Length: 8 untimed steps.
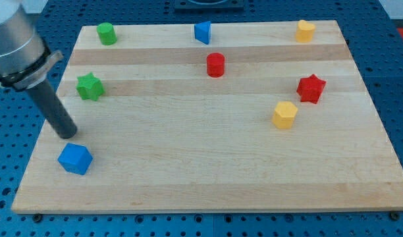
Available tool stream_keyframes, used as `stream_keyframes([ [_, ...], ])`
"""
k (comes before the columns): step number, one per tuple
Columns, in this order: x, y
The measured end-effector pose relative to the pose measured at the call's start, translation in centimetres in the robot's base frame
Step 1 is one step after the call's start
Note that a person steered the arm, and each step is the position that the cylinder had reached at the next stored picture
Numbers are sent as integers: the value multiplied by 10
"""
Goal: Move the blue cube slightly to the left
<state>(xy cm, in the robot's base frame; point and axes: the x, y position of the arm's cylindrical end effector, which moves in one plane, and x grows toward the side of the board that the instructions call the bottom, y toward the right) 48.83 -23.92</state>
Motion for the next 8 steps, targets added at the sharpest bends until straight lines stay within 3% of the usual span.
stream_keyframes([
  [2,0,66],
  [4,30,70],
  [8,47,44],
])
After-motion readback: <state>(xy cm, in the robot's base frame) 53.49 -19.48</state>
